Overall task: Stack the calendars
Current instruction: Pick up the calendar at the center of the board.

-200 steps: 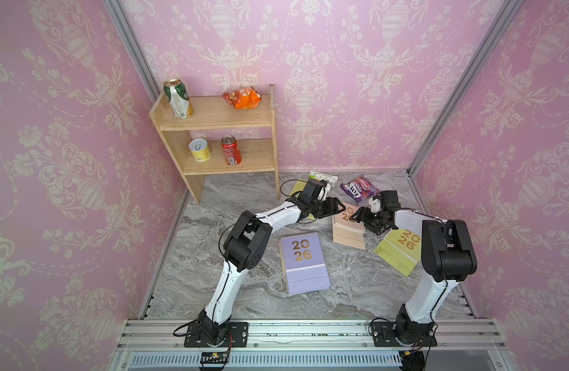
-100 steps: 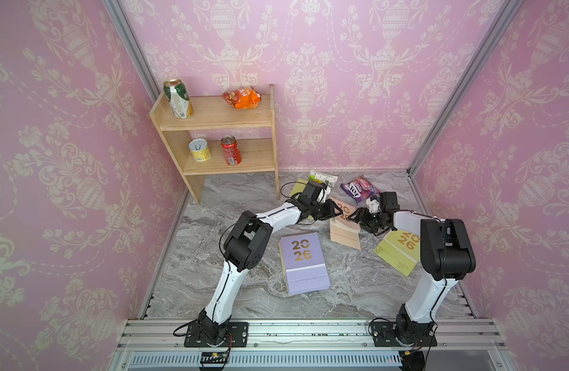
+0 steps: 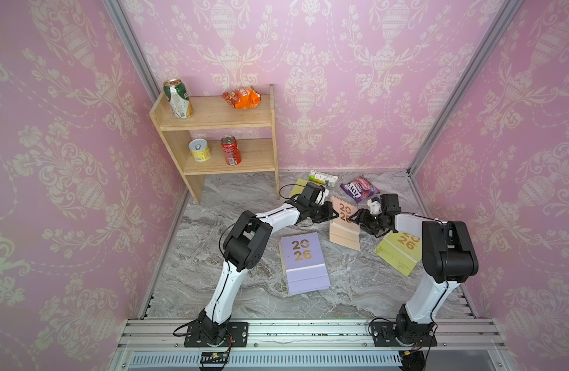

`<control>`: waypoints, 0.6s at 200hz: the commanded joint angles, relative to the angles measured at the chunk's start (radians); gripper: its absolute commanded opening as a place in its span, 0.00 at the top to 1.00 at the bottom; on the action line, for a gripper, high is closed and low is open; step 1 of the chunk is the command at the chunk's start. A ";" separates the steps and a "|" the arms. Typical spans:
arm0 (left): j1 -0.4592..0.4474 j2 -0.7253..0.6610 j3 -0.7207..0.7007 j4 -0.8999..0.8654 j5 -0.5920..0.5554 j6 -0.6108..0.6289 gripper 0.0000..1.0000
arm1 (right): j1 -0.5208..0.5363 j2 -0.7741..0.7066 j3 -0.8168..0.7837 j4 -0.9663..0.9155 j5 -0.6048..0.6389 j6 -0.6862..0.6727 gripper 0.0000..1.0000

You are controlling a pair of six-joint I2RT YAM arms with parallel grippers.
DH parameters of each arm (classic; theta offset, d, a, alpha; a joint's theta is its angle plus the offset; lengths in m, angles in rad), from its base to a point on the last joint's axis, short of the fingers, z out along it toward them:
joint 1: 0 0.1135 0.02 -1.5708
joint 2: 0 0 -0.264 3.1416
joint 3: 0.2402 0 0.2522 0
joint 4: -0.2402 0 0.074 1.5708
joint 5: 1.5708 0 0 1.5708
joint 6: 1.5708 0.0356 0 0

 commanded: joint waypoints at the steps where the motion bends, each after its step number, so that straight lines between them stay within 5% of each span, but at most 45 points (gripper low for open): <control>1: -0.012 -0.074 -0.034 0.084 0.103 0.062 1.00 | 0.003 -0.042 -0.029 0.017 -0.064 0.005 0.33; 120: 0.040 -0.120 -0.180 0.404 0.274 -0.010 1.00 | -0.059 -0.073 -0.085 0.068 -0.110 0.003 0.29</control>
